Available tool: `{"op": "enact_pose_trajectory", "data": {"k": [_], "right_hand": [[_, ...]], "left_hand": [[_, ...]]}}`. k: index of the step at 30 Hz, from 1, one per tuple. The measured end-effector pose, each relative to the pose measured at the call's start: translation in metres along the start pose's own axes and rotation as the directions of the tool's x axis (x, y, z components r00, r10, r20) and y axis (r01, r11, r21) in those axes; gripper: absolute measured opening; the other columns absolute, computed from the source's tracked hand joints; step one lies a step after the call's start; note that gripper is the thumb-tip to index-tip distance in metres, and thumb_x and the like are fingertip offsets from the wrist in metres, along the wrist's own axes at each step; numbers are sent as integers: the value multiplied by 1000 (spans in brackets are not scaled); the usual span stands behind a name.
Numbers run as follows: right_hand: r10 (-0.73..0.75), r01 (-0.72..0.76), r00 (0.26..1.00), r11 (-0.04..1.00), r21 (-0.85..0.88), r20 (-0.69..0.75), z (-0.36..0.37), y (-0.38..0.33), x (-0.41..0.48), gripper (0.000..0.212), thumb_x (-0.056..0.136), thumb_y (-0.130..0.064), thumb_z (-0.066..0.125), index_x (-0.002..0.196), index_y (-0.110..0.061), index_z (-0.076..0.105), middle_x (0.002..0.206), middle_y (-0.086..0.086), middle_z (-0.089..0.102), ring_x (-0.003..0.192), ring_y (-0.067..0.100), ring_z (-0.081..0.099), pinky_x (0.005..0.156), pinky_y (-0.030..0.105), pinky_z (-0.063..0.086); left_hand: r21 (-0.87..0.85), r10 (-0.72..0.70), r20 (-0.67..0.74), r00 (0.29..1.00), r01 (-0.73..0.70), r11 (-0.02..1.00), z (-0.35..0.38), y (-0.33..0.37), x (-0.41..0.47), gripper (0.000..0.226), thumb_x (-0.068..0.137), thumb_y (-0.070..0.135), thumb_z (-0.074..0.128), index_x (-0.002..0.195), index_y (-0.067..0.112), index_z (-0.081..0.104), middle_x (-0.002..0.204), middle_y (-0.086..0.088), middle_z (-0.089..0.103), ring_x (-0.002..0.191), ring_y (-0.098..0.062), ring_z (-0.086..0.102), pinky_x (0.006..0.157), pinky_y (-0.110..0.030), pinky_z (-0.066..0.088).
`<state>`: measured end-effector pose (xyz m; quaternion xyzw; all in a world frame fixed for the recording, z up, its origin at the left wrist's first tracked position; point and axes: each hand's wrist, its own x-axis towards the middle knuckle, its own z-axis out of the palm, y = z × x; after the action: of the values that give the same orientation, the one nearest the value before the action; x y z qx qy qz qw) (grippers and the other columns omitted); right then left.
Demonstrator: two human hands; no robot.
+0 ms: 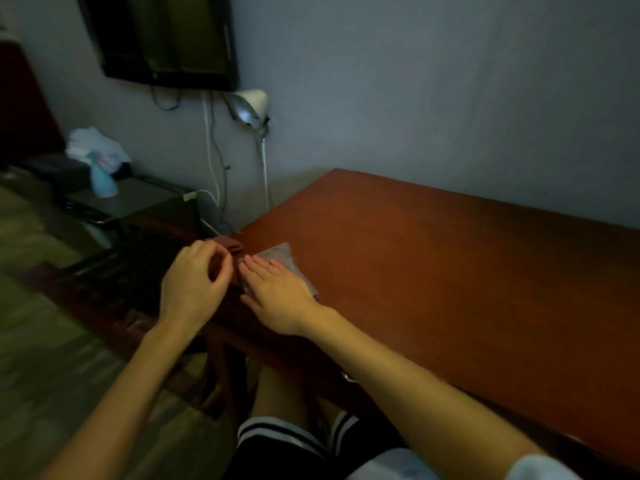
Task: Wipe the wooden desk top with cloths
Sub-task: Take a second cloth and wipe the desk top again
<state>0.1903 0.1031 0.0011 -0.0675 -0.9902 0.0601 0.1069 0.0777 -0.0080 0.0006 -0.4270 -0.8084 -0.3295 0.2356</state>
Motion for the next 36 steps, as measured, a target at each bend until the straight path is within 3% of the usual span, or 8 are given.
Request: {"op": "enact_pose_trajectory", "data": {"k": [3, 7, 11, 17, 27, 30, 33, 36], "right_hand": [[-274, 259, 960, 951, 169, 67, -12, 18, -3, 48, 95, -17, 53, 139, -3, 44, 150, 17, 34, 141, 26, 28, 115, 28, 11], [-413, 364, 898, 893, 265, 155, -29, 37, -5, 29, 84, -13, 67, 114, -11, 68, 138, 10, 45, 129, 25, 40, 106, 30, 27], [-466, 389, 872, 845, 367, 150, -44, 48, -14, 32, 84, -14, 69, 116, -16, 68, 139, 2, 51, 130, 12, 43, 108, 26, 31], [-353, 315, 935, 861, 400, 23, -58, 96, -38, 27, 84, -1, 61, 95, -21, 76, 118, -12, 67, 113, -4, 58, 101, 26, 45], [-235, 223, 971, 835, 504, -40, -40, 91, 14, 40, 66, 14, 51, 63, -22, 69, 88, -8, 70, 87, 0, 64, 88, 15, 43], [-190, 143, 981, 849, 509, 41, -43, 82, 31, 41, 73, 4, 52, 68, -34, 66, 85, -13, 69, 87, 1, 63, 89, 30, 49], [-95, 37, 992, 844, 535, 81, -50, 68, 39, 20, 90, -17, 54, 98, -31, 66, 104, -7, 67, 101, 6, 60, 96, 35, 48], [-18, 7, 996, 991, 134, 84, -27, 52, 40, 53, 98, -44, 36, 143, -14, 39, 149, 6, 34, 137, 20, 30, 114, 34, 25]], "left_hand": [[-73, 95, 81, 992, -89, 993, 7, -1, -4, 22, 88, 22, 50, 104, 15, 64, 108, -2, 63, 103, -19, 56, 87, -27, 41], [-295, 130, 251, 959, -52, 954, 16, 16, -17, 45, 91, 16, 35, 132, 15, 53, 132, 3, 54, 122, -7, 48, 101, -12, 31], [-261, 155, 250, 956, -87, 961, 15, 18, -30, 46, 91, 24, 31, 131, 21, 53, 132, 7, 55, 122, -4, 48, 107, -26, 34], [-84, 185, 151, 971, -174, 981, 1, 28, -42, 30, 86, 25, 46, 109, 19, 66, 108, 4, 60, 109, -10, 52, 109, -28, 26], [82, 57, 79, 995, -64, 995, 2, 27, -28, 20, 90, 28, 46, 92, 17, 62, 124, 1, 59, 128, -13, 44, 117, -34, 17], [10, -162, 115, 980, 162, 987, -4, 9, -2, 27, 94, 32, 49, 117, 19, 59, 135, 2, 53, 133, -13, 40, 110, -34, 34], [73, -282, 384, 879, 275, 959, 1, -4, 18, 53, 99, 44, 39, 146, 21, 33, 155, 2, 28, 144, -12, 19, 115, -31, 18], [129, -254, 503, 826, 219, 967, 12, -3, 28, 56, 101, 43, 28, 149, 15, 24, 158, -1, 14, 146, -12, 9, 116, -28, 7]]}}
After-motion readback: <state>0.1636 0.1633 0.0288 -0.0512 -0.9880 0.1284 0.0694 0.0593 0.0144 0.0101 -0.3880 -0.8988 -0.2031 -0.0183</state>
